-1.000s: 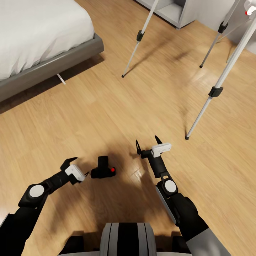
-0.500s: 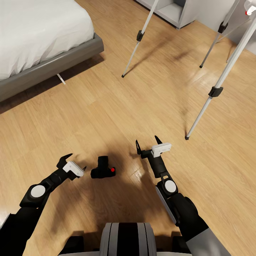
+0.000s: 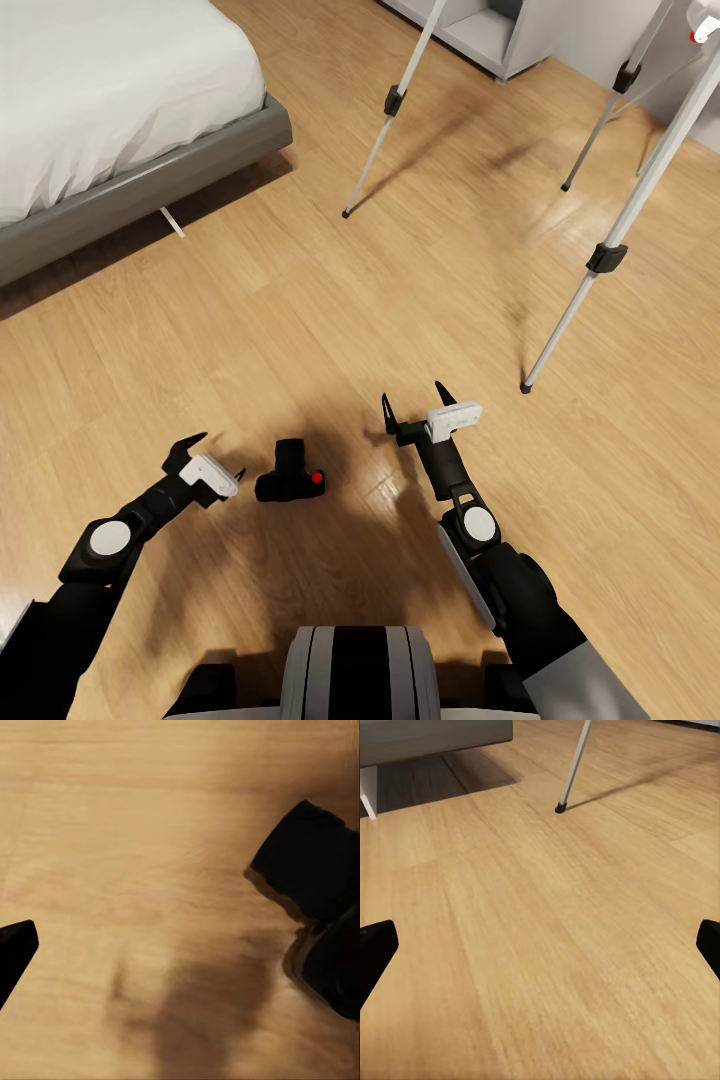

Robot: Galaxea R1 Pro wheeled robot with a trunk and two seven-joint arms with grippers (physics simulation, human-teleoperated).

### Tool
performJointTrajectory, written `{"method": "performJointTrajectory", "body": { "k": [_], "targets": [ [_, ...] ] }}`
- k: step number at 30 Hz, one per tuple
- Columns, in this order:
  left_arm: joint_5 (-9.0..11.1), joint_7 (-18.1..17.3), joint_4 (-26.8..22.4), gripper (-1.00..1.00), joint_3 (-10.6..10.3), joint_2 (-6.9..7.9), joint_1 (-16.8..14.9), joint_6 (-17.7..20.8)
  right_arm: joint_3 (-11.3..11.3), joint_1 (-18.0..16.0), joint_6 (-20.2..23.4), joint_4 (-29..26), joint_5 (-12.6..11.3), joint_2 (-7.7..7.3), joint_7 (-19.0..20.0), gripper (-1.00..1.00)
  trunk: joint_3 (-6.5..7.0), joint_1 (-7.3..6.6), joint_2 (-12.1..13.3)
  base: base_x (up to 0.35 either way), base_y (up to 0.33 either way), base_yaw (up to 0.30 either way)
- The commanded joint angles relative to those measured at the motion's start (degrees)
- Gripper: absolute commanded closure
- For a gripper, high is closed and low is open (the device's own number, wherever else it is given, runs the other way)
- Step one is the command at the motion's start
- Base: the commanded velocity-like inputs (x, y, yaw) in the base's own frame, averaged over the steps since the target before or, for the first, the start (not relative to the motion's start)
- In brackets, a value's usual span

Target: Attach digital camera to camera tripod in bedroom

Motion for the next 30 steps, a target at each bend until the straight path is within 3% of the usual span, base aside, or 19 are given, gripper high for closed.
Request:
{"method": "performJointTrajectory", "body": {
  "k": [1,7,14,19,25,30],
  "targets": [
    [-0.22,-0.62,-0.08,-1.00,-0.02,-0.08,-0.02,0.28,0.12,-0.04,-0.11,0.04,0.17,-0.02,-0.44,-1.00,-0.03,-0.01,-0.01,0.000,0.000,0.000],
    [-0.19,-3.43,-0.05,-1.00,-0.23,-0.27,-0.02,0.38,0.12,-0.04,-0.11,0.06,0.15,-0.02,-0.44,-1.00,-0.03,-0.01,-0.01,0.000,0.000,0.000],
    [-0.19,-11.10,0.31,-1.00,-0.04,-0.17,-0.02,0.30,0.12,-0.04,-0.11,0.05,0.17,-0.02,-0.44,-1.00,-0.03,-0.01,-0.01,0.000,0.000,0.000],
    [-0.19,-15.14,1.04,-1.00,0.14,0.91,-0.02,0.22,0.12,-0.04,-0.11,0.07,0.17,-0.02,-0.44,-1.00,-0.03,-0.01,-0.01,0.000,0.000,0.000],
    [-0.19,-17.28,1.99,-1.00,0.29,2.75,-0.65,0.03,0.17,-0.04,-0.11,0.05,0.17,-0.02,-0.44,-1.00,-0.03,-0.01,-0.01,0.000,0.000,0.000],
    [-0.15,-17.67,5.52,-1.00,0.41,3.42,-4.78,-0.06,0.18,-0.04,-0.11,0.07,0.17,-0.02,-0.44,-1.00,-0.03,-0.01,-0.01,0.000,0.000,0.000]
  ]
}}
